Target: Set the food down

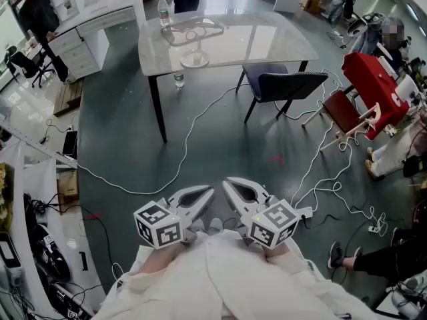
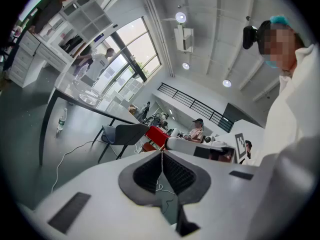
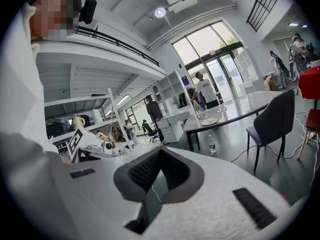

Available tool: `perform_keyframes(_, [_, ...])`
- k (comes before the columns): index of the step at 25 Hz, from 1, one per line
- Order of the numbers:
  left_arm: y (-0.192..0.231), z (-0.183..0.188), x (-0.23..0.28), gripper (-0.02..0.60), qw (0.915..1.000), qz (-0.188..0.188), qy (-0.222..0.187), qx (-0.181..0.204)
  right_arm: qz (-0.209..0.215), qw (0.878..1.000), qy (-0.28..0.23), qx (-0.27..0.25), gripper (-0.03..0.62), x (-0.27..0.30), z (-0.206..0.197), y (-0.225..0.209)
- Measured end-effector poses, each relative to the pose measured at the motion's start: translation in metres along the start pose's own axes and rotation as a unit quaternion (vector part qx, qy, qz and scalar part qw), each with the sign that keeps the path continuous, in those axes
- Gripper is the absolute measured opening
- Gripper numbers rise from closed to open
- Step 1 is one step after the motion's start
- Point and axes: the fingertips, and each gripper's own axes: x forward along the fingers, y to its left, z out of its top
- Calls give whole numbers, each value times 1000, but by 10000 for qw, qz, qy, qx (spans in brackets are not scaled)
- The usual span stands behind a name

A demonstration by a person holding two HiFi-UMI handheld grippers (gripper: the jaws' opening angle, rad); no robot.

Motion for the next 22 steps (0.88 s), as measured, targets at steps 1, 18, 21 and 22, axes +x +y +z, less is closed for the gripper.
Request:
perform_keyframes(1, [-1, 0, 0, 18, 10000, 3, 3, 29, -5, 10000, -8, 0, 0, -1, -1, 0])
perform_keyframes(18, [-17, -7, 1, 18, 9999, -16, 93, 76, -75, 9999, -81, -19, 0, -17, -2, 4])
perform_keyframes(21, [-15, -2, -2, 18, 9999, 93, -42, 123, 15, 10000, -66, -44, 0, -17, -1, 5])
perform_keyframes(22, [-13, 0, -3, 18, 9998, 150, -97, 115, 46, 10000, -78, -9, 0, -17, -1, 5])
